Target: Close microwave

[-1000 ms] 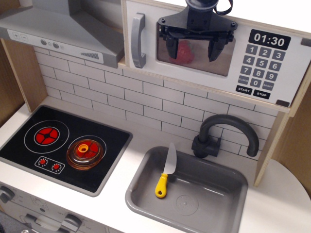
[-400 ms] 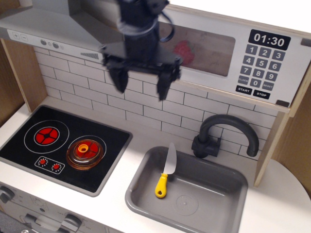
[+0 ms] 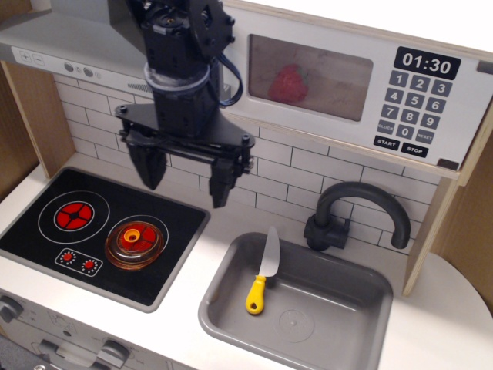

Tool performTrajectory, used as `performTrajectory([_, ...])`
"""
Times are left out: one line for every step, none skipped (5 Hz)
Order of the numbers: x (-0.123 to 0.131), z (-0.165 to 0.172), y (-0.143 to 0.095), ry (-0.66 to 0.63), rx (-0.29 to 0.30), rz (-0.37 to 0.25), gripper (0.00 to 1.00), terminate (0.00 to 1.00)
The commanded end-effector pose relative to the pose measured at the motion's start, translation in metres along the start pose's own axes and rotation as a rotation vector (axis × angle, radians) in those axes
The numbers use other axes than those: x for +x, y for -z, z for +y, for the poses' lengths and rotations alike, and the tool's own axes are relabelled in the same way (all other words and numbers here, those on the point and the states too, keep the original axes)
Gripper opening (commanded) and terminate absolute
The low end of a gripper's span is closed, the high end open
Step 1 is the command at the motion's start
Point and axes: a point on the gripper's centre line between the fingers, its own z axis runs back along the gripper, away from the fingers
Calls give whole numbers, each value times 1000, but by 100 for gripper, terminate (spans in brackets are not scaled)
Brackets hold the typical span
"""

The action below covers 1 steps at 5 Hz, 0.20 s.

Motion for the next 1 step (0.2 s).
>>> performTrajectory([3, 11, -13, -6, 1, -15, 100, 100])
